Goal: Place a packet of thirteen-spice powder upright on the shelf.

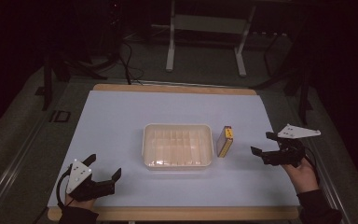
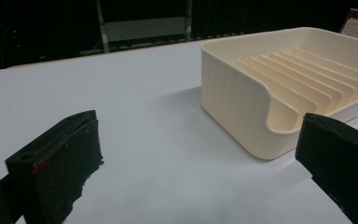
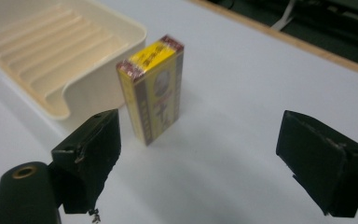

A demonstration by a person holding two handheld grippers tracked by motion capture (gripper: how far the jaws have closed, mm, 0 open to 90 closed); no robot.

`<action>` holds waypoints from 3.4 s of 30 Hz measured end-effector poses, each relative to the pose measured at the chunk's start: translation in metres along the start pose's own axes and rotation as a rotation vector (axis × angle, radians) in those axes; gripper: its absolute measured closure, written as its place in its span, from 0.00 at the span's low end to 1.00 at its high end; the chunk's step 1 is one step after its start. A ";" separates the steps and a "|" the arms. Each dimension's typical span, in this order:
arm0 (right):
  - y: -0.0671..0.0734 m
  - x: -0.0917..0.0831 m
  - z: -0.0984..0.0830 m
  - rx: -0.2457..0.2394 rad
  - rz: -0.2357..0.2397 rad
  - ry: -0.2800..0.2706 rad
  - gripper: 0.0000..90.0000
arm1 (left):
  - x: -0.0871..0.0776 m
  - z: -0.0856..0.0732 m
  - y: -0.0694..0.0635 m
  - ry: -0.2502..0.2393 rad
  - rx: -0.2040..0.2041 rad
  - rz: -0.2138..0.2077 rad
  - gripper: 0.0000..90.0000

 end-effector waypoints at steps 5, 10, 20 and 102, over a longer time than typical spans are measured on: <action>-0.006 0.001 0.002 -0.016 0.054 0.092 0.15 | 0.001 0.000 0.000 0.003 -0.001 -0.003 0.00; -0.013 0.001 0.001 -0.020 0.109 0.156 0.15 | 0.002 -0.001 0.000 0.006 0.000 -0.003 0.00; -0.016 0.004 -0.007 -0.139 0.267 0.353 0.16 | 0.002 -0.001 0.001 0.016 0.000 -0.005 0.00; 0.086 0.057 0.048 -0.665 0.687 0.778 0.16 | 0.008 -0.005 -0.010 0.040 0.005 -0.147 0.00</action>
Point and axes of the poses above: each handheld gripper's, and its own axes: x roughly forward along the jaws, z roughly out of its top, y roughly to its left, the point moved 2 cm from there along x, roughly forward along the jaws, and after that the axes turned 4 degrees about -y, right-handed, at the moved point
